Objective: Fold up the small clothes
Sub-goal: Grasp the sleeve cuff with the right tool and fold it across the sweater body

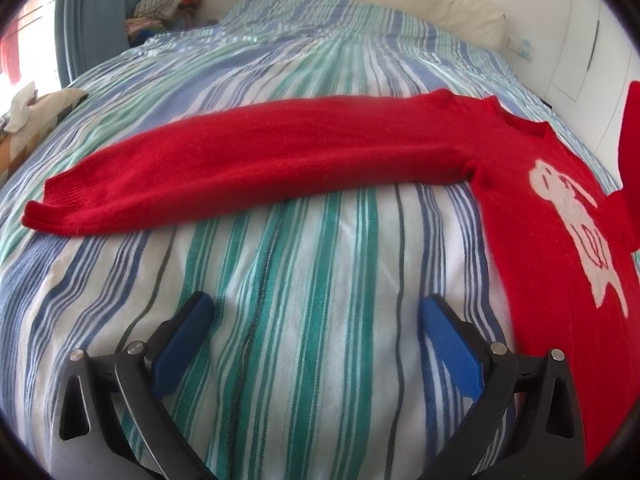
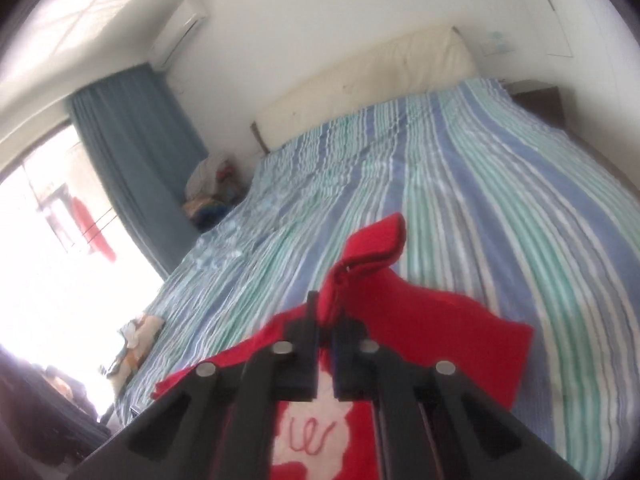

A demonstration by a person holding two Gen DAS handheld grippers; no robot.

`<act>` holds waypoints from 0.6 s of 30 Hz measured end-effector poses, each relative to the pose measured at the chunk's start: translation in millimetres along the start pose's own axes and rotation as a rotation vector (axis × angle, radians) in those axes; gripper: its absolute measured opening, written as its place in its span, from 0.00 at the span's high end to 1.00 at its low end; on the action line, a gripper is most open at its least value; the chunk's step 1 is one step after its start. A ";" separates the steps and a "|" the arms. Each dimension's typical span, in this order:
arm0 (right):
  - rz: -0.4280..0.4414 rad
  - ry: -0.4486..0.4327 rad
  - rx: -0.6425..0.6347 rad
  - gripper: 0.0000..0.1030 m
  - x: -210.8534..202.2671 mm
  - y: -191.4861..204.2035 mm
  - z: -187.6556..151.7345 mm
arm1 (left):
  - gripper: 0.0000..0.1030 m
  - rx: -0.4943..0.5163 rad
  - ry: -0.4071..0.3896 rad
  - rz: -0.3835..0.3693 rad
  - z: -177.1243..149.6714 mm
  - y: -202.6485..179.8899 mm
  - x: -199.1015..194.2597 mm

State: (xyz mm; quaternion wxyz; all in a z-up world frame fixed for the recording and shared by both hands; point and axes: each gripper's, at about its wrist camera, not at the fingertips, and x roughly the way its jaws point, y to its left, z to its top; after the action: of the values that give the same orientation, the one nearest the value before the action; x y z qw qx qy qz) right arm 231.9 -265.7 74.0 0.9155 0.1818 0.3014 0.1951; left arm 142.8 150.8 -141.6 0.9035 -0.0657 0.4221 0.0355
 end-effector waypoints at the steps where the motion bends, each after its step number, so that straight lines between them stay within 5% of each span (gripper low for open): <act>1: 0.031 0.040 -0.012 0.94 22.6 14.5 -8.0 | 0.00 0.000 0.000 0.000 -0.2 0.4 -0.5; 2: 0.074 0.091 -0.009 0.88 45.0 25.1 -18.8 | 0.00 -0.001 0.000 -0.001 -0.2 0.4 -0.4; 5: 0.199 0.245 0.040 0.26 95.4 38.7 -51.2 | 0.00 -0.002 -0.001 -0.002 -0.3 0.5 -0.9; 8: 0.273 0.251 0.080 0.26 99.4 28.3 -60.0 | 0.00 -0.003 -0.006 -0.004 -0.3 0.9 -1.9; 13: 0.188 0.272 0.239 0.26 79.7 -46.8 -56.7 | 0.00 -0.007 -0.010 -0.008 0.5 2.1 -1.7; 18: -0.137 0.381 0.414 0.28 79.6 -150.0 -102.3 | 0.00 -0.007 -0.010 -0.007 0.4 1.9 -1.5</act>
State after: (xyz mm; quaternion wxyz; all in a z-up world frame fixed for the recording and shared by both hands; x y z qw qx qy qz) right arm 264.4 -335.2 -108.8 0.7968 0.3043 0.5127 0.0977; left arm 142.0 152.8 -140.4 0.9054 -0.0701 0.4174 0.0340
